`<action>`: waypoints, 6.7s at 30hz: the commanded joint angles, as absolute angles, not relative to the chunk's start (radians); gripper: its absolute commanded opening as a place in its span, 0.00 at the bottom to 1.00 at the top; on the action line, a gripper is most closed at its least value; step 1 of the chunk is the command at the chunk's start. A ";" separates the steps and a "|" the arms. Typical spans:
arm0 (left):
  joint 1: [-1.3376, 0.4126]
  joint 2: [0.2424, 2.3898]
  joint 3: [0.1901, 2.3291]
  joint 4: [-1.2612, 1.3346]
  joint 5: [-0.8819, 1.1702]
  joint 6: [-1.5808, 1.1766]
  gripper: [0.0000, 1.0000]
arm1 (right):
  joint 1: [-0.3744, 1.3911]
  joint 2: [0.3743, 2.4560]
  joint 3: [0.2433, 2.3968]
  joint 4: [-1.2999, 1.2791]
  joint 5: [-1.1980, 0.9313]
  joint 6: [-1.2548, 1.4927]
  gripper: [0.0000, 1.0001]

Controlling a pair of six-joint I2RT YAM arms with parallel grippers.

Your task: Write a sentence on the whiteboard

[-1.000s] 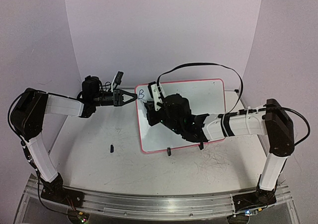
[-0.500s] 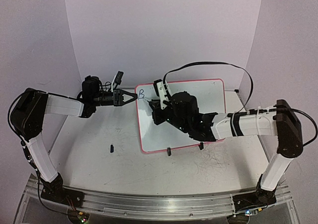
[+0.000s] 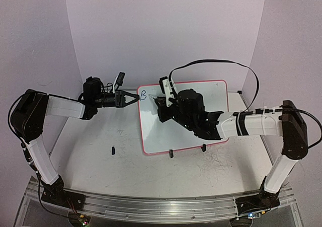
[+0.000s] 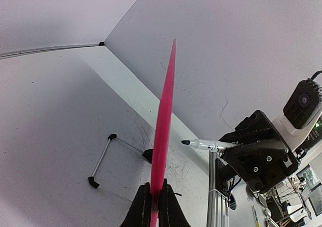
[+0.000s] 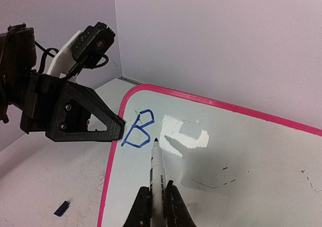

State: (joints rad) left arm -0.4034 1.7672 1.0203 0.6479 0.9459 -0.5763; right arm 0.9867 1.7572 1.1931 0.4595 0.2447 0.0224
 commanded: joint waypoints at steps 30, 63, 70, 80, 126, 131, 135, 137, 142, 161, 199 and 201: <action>-0.421 1.719 1.006 0.676 0.964 -0.568 0.00 | 0.976 1.841 1.282 0.484 0.290 0.014 0.00; -0.420 1.721 1.006 0.675 0.964 -0.565 0.00 | 0.991 1.785 1.187 0.451 0.275 0.076 0.00; -0.421 1.723 1.005 0.674 0.964 -0.565 0.00 | 0.994 1.786 1.185 0.451 0.274 0.081 0.00; -0.421 1.724 1.008 0.675 0.965 -0.566 0.00 | 0.996 1.784 1.169 0.449 0.274 0.094 0.00; -0.424 1.717 0.997 0.675 0.960 -0.561 0.00 | 0.973 1.751 1.201 0.509 0.284 0.060 0.00; -0.423 1.720 1.000 0.675 0.963 -0.561 0.00 | 0.973 1.759 1.225 0.509 0.289 0.048 0.00; -0.424 1.719 0.999 0.675 0.964 -0.560 0.00 | 0.973 1.753 1.229 0.509 0.281 0.048 0.00; -0.423 1.718 0.999 0.676 0.964 -0.560 0.00 | 0.973 1.745 1.226 0.509 0.272 0.052 0.00; -0.423 1.721 1.001 0.676 0.964 -0.560 0.00 | 0.973 1.722 1.216 0.509 0.265 0.058 0.00; -0.424 1.719 0.999 0.676 0.966 -0.560 0.00 | 0.965 1.779 1.272 0.503 0.277 0.055 0.00; -0.423 1.714 1.000 0.677 0.967 -0.559 0.00 | 0.960 1.728 1.214 0.467 0.254 0.081 0.00; -0.424 1.714 1.002 0.677 0.968 -0.559 0.00 | 0.962 1.717 1.211 0.472 0.244 0.081 0.00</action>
State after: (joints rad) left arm -0.4061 1.7603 1.0054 0.6556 0.9390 -0.5640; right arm 0.9588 1.7779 1.2243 0.4520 0.2759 0.0765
